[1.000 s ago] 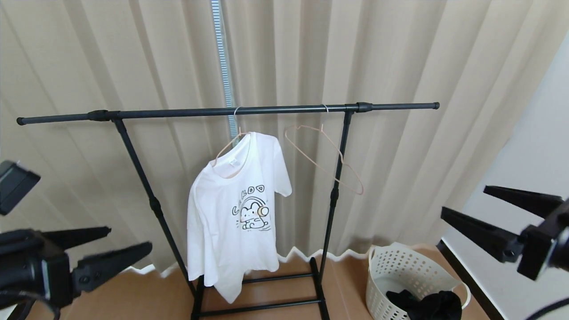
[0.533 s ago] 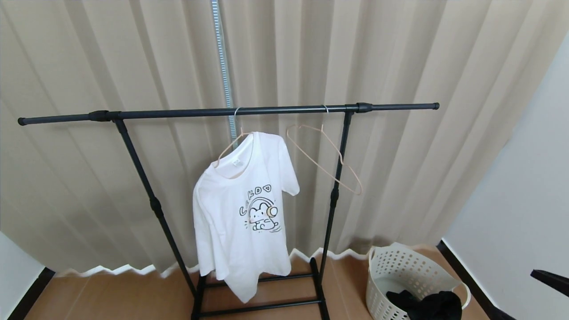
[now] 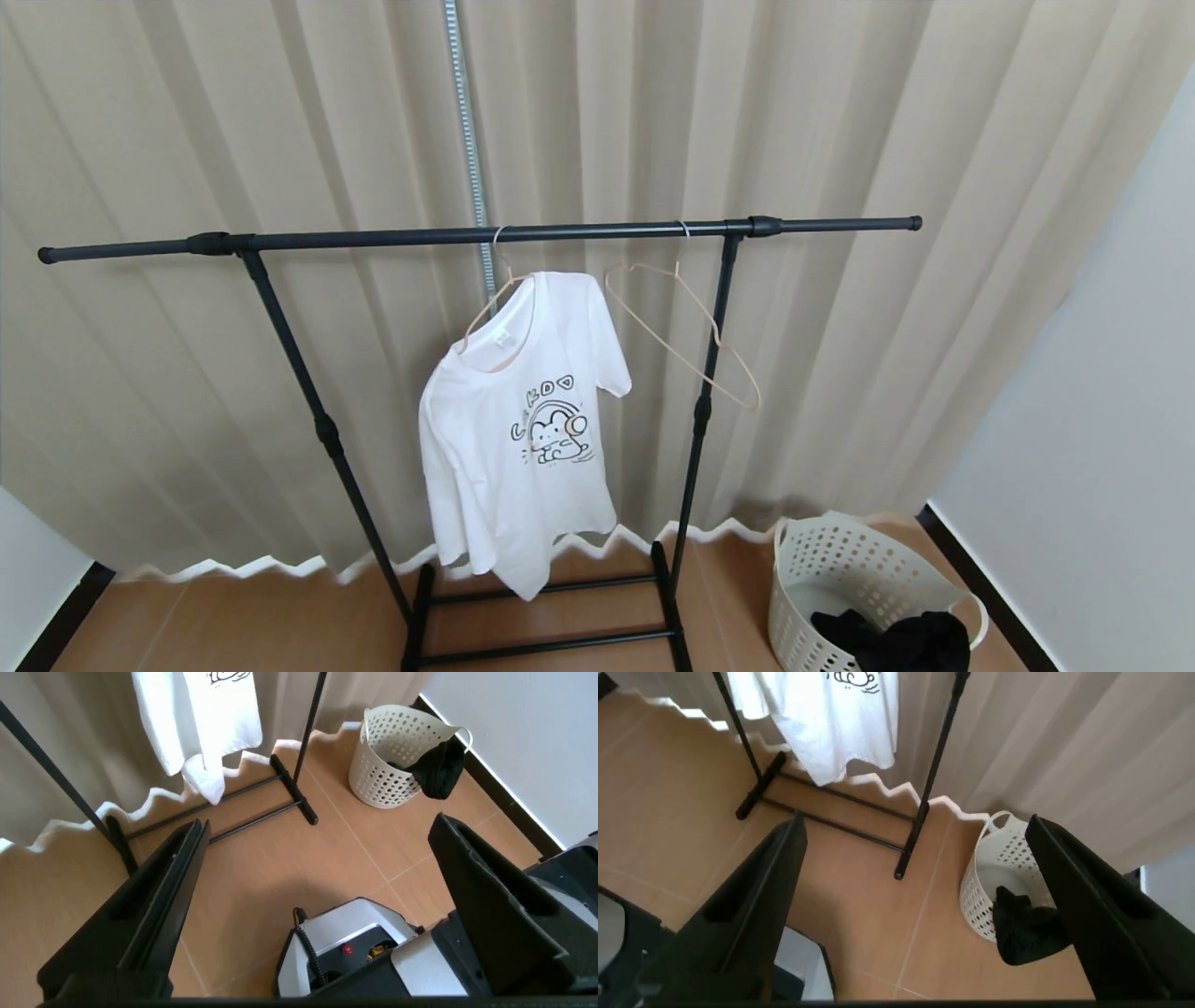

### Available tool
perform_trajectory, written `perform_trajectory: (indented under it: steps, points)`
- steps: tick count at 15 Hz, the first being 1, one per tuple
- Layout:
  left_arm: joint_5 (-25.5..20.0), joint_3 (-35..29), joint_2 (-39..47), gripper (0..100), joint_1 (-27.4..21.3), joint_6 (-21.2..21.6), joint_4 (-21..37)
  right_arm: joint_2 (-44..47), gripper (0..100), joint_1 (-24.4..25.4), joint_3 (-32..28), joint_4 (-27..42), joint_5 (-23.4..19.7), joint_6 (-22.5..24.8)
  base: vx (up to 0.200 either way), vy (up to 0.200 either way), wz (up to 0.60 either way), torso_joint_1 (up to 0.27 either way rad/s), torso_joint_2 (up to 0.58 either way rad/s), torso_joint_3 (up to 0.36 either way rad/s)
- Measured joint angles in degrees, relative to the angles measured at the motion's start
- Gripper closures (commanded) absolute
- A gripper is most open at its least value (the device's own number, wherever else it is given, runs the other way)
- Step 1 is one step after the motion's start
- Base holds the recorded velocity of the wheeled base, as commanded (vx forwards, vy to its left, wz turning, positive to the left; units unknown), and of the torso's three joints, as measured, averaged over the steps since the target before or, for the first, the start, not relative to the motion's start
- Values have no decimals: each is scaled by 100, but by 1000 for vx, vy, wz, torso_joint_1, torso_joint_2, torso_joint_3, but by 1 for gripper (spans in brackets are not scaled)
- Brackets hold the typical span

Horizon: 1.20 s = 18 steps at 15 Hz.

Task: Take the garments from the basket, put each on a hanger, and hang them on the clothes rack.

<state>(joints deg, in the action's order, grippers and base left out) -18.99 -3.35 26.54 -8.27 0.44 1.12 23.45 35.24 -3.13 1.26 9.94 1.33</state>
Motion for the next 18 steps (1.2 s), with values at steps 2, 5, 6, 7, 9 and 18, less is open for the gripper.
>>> perform_trajectory:
  steps: [2, 5, 6, 7, 9, 18]
  points:
    - [2, 121, -149, 0, -5, -12, 0, -441, 0, -5, 39, 438, -540, 129, 0, 0, 0, 0, 0, 0]
    - [2, 162, -311, 0, -7, -15, 0, -695, 0, -148, 52, 462, -558, 116, 0, 0, 0, 0, 0, 0]
    - [2, 167, -380, 0, -9, -11, 2, -731, 0, -263, 60, 466, -558, 116, 0, 0, 0, 0, 0, 0]
    - [9, 168, -499, 0, -7, -6, 0, -775, 0, -558, 60, 464, -560, 118, 0, 0, 0, 0, 0, 0]
    - [17, 168, -783, 0, 0, -1, 7, -963, 0, -1378, 60, 468, -569, 118, 0, 0, 0, 0, 0, 0]
    - [863, 157, -2203, 0, 653, 341, 325, -2131, 0, -3390, 57, 460, -567, 52, 0, 0, 0, 0, 0, 0]
